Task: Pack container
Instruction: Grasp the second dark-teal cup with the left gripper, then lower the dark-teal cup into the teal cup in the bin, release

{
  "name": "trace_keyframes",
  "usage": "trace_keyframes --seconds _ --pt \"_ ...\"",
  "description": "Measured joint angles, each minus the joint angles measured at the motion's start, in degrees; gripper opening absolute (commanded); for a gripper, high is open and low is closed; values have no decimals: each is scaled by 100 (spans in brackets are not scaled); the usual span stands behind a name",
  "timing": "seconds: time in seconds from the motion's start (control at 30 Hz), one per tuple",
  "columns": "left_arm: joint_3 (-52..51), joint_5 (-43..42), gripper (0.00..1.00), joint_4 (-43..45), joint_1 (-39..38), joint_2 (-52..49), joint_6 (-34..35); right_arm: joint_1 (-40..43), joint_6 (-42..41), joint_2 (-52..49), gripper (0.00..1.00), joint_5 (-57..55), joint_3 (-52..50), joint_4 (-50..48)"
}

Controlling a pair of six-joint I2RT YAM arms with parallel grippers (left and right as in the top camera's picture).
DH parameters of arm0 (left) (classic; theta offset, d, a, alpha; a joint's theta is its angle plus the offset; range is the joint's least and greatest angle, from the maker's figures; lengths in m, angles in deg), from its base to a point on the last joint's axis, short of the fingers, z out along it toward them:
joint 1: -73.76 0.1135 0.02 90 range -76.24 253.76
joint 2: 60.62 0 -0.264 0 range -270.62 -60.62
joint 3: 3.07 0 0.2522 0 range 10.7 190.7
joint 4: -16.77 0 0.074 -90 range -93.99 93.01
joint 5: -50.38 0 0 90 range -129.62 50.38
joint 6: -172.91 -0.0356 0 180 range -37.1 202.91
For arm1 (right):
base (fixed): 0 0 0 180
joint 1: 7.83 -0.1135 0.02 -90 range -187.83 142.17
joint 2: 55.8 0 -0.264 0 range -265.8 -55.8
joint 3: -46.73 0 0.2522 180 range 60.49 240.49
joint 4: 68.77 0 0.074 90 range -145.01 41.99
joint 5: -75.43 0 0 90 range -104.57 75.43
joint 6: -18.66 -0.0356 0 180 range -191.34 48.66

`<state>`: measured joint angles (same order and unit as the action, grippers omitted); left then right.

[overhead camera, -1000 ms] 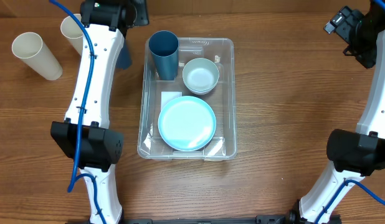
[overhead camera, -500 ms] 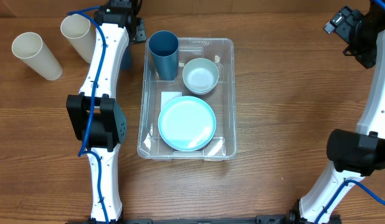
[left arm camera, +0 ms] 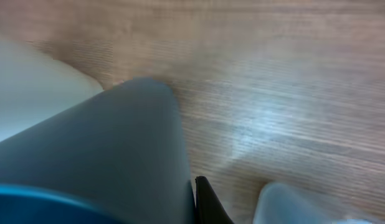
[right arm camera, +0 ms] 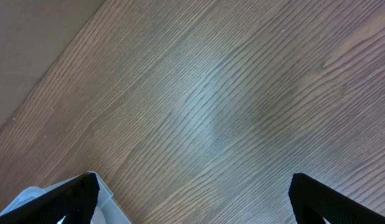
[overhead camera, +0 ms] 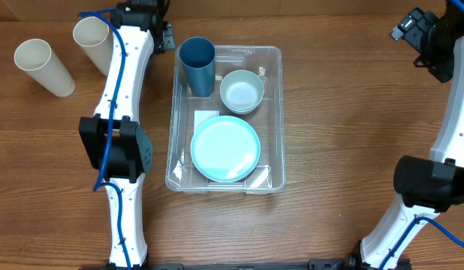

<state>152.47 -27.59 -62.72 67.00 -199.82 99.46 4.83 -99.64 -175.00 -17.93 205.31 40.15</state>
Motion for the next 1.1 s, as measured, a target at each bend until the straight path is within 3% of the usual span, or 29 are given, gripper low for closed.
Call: trace_keyframes --seconds 0.23,0.47,0.63,0.97,1.1 --pt "487 -24 4 -313 -426 1067 -87 -2 0 0 100 0 0 -2" --pt "634 -350 4 -562 -1821 2448 -590 0 0 0 100 0 0 -4" --pt "647 -407 4 -1123 -2273 2459 -623 0 0 -2 100 0 0 -2" --pt "647 59 4 -1436 -2258 2406 -452 0 2 0 100 0 0 -2" --pt "647 72 4 -1502 -2138 1941 -345 -2 2 0 100 0 0 -2"
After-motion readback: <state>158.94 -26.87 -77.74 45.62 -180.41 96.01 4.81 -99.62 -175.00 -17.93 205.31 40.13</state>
